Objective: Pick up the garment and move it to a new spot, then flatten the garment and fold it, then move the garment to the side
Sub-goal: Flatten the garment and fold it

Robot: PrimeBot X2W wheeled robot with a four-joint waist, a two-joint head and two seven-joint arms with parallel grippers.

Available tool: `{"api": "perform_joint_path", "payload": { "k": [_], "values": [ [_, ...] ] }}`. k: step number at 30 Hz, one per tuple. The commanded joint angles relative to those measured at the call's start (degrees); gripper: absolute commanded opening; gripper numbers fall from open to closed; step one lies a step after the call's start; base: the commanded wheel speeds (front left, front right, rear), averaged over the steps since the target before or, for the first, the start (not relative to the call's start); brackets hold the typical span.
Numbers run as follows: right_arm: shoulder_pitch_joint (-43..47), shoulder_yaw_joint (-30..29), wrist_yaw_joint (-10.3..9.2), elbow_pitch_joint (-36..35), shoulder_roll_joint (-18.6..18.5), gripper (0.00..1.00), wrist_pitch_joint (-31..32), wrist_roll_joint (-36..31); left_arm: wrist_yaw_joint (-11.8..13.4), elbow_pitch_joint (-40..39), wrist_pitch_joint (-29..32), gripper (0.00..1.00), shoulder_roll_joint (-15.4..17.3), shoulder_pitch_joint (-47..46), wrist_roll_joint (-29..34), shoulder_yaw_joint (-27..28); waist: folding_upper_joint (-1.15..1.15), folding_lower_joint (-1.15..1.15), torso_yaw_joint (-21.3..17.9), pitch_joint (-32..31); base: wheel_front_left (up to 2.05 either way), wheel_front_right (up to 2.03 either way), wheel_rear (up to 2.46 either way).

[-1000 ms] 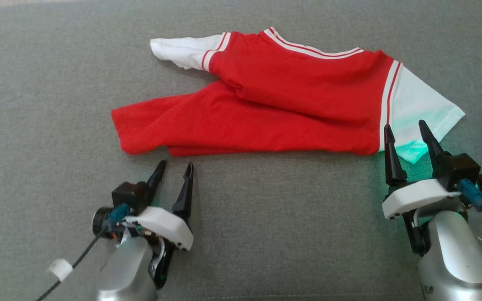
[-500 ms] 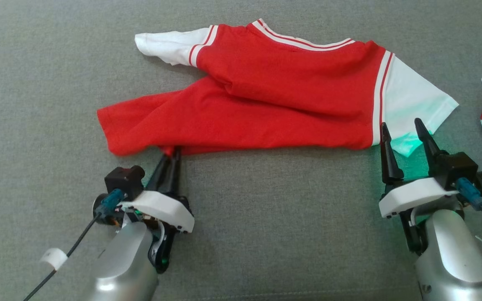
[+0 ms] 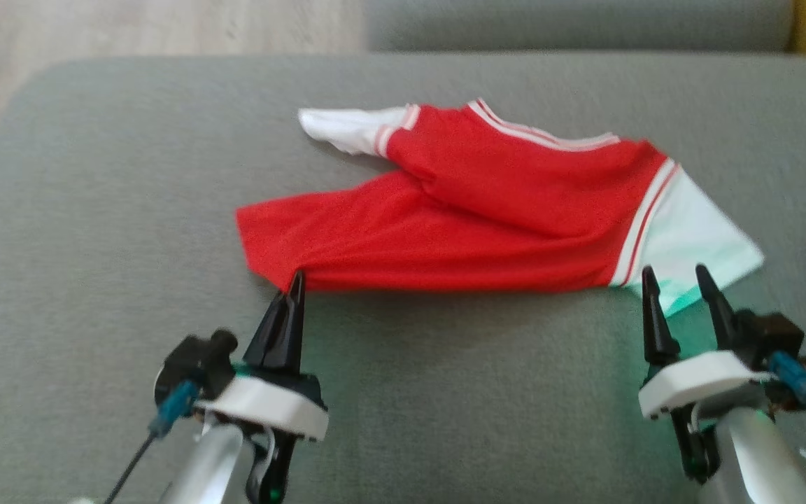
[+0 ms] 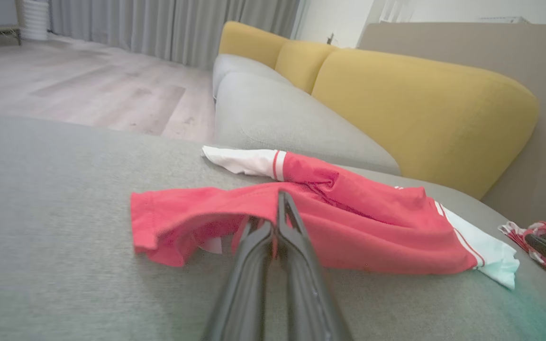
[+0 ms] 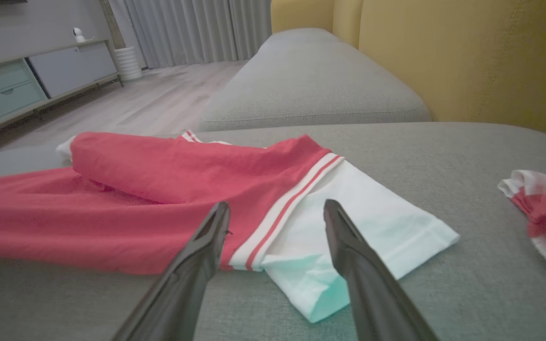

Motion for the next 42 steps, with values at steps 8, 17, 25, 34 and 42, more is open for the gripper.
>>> {"api": "perform_joint_path", "payload": {
  "k": [8, 17, 25, 34, 42],
  "values": [
    [1.99, 1.65, 0.21, -1.52, 0.00, 1.00, -0.63, 2.76, 0.10, -11.80, -0.29, 0.00, 2.19, 7.14, 3.24, 1.65, 0.00, 0.01, 5.56, -6.46, 0.00, 0.00, 0.00],
    [1.19, 2.40, 0.21, -1.88, 0.00, 1.00, -0.63, 2.66, 0.46, -16.24, -0.20, 0.00, 3.58, 7.61, 4.04, 2.46, 0.00, 0.01, 3.82, -3.41, 0.00, 0.00, 0.00],
    [-1.19, 3.68, 0.21, -2.16, 0.00, 1.00, -0.63, 1.58, 2.22, -4.53, 1.44, 0.00, 5.01, -3.38, 3.45, 6.10, 0.00, 0.01, -0.61, 1.20, 0.00, 0.00, 0.00],
    [-3.17, 5.55, 0.21, -3.81, 0.01, 1.00, -0.63, 1.38, 4.18, 15.78, 0.20, 0.42, 4.44, -14.24, 1.17, 10.45, 0.00, 0.01, -4.61, 5.54, 0.00, 0.00, 0.00],
    [-2.86, 4.57, 0.21, -4.14, 0.01, 1.00, -0.63, 1.23, 4.19, 14.21, -0.27, 1.00, 2.29, -13.40, 2.23, 14.42, 0.00, 0.01, -3.55, 5.57, 0.00, 0.00, 0.00]
  ]
}}
